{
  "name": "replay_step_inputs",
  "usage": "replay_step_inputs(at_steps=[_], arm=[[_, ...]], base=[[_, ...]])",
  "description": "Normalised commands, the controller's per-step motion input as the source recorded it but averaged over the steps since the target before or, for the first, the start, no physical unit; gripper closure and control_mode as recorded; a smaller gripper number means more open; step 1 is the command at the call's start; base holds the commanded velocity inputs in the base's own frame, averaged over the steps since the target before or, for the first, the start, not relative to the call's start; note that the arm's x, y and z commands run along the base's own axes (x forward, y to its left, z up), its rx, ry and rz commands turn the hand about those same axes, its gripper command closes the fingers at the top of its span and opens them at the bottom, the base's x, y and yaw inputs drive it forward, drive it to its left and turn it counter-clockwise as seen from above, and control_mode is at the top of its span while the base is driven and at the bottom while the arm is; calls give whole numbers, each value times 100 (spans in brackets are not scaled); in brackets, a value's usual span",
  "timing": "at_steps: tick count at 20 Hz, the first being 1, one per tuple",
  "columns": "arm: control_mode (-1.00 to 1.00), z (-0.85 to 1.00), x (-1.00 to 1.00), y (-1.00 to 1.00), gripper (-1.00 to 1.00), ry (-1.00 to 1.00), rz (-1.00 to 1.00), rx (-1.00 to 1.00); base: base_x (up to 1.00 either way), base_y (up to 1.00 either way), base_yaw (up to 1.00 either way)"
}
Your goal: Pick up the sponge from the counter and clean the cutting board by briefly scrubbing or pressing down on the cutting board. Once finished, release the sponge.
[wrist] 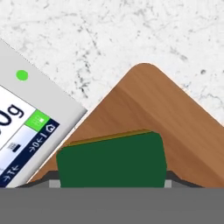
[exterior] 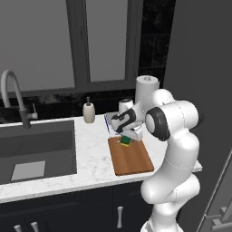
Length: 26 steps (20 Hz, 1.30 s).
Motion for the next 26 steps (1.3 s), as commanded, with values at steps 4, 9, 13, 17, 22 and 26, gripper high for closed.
replay_step_inputs(at_steps=[4,9,13,17,22,26], arm=[[-100,-20,0,-52,100,-1,-6,0],[-100,-18,-1,-55,100,-4,-6,0],[-100,-12,0,-59,100,-4,-8,0],[-100,0,-16,-60,100,0,-10,4],[-100,-3,-38,-21,100,1,-9,0],[-100,-19,-41,-3,100,3,-6,-1]], base=[[0,0,0],[0,0,0],[0,0,0],[0,0,0],[0,0,0],[0,0,0]])
